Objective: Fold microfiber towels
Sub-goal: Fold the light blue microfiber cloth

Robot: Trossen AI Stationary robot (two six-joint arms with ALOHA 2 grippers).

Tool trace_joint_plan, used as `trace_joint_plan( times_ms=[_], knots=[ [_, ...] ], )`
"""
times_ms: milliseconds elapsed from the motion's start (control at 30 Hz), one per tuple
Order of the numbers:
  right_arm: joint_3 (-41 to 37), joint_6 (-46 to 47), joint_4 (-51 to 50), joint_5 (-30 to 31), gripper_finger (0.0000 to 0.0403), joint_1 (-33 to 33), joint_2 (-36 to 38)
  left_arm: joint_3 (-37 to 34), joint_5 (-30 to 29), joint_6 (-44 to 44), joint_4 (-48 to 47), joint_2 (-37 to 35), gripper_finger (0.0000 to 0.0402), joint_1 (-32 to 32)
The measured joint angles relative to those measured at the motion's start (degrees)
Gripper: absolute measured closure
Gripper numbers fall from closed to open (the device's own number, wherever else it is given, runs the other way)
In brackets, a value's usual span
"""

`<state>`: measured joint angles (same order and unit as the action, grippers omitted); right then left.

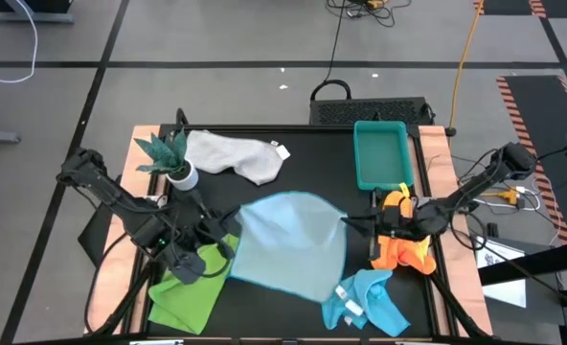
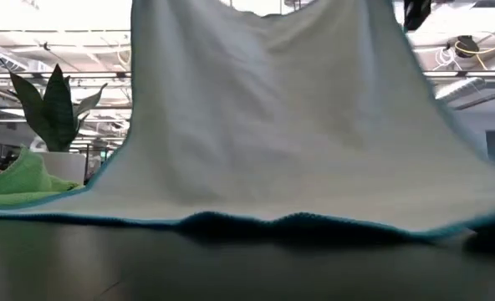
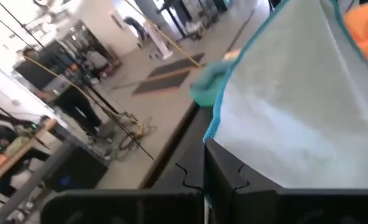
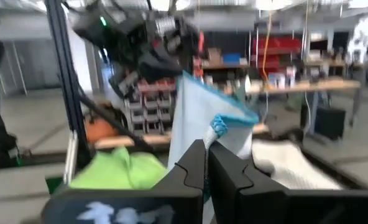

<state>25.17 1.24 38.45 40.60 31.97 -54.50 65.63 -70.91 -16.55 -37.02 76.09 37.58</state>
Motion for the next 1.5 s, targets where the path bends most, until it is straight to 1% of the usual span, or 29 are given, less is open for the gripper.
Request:
trace_joint_plan(
  times_ms=[67,200,300,400,467,567,633,700,767,833,967,1067,1167,1300,1400,1433,1500],
  knots=[
    [0.00,3.94,-5.06,0.04,0.0402,-1.90,-0.53,-1.85,0.79,-4.28,-2.12,-0.07,0.0395,-0.96],
    [0.00,10.30,-13.79,0.04,0.0402,-7.12,-2.32,-8.61,4.38,-11.08,-2.72,-0.03,0.0398,-3.53],
    [-0.02,11.45,-17.86,0.02,0.0402,-12.12,-3.58,-13.80,4.91,-16.42,-2.76,-0.02,0.0393,-5.64],
    [-0.02,10.11,-20.22,-0.16,0.0402,-18.19,-3.82,-17.15,3.67,-19.37,-2.71,0.00,0.0398,-8.66],
    [-0.02,7.18,-21.28,-0.17,0.0403,-22.40,-3.84,-18.57,1.95,-20.24,-2.14,0.00,0.0397,-11.19],
    [0.00,1.63,-20.79,-0.51,0.0403,-28.23,-3.85,-20.62,1.13,-19.27,0.89,0.00,0.0393,-16.13],
    [0.00,-1.48,-20.77,-2.07,0.0403,-31.99,-3.85,-21.86,1.14,-18.19,3.71,0.00,0.0396,-19.52],
    [0.07,-3.75,-20.67,-5.13,0.0403,-35.62,-4.47,-23.06,1.15,-16.44,7.42,0.00,0.0398,-22.56],
    [0.07,-3.45,-20.69,-8.75,0.0403,-38.28,-5.38,-24.45,1.93,-13.22,11.90,0.00,0.0394,-25.21],
    [0.07,-2.61,-20.83,-11.63,0.0403,-39.58,-6.91,-25.65,3.39,-9.04,16.45,0.00,0.0390,-27.42],
    [0.04,-3.60,-22.35,-11.78,0.0403,-38.94,-10.18,-27.80,8.29,-0.71,25.34,-0.02,0.0397,-30.27],
    [-0.02,-5.17,-23.70,-11.67,0.0403,-38.31,-11.88,-28.41,11.08,5.06,28.29,-0.03,0.0394,-31.84],
    [-0.02,-6.80,-24.36,-8.82,0.0403,-38.21,-12.10,-27.37,12.33,9.14,28.40,-0.02,0.0394,-33.28],
    [-0.04,-11.10,-23.05,-0.87,0.0403,-38.73,-10.75,-24.71,13.84,18.74,31.68,-0.04,0.0397,-36.54],
    [-0.04,-12.36,-22.45,3.38,0.0403,-39.31,-9.29,-23.13,20.48,25.19,35.33,-0.07,0.0397,-40.57],
    [-0.04,-12.47,-22.48,3.98,0.0403,-39.35,-9.01,-22.82,22.69,26.90,36.35,-0.07,0.0398,-41.79],
    [-0.04,-12.76,-23.43,4.12,0.0403,-39.17,-8.50,-22.33,24.62,29.35,37.69,-0.07,0.0398,-43.49]
  ],
)
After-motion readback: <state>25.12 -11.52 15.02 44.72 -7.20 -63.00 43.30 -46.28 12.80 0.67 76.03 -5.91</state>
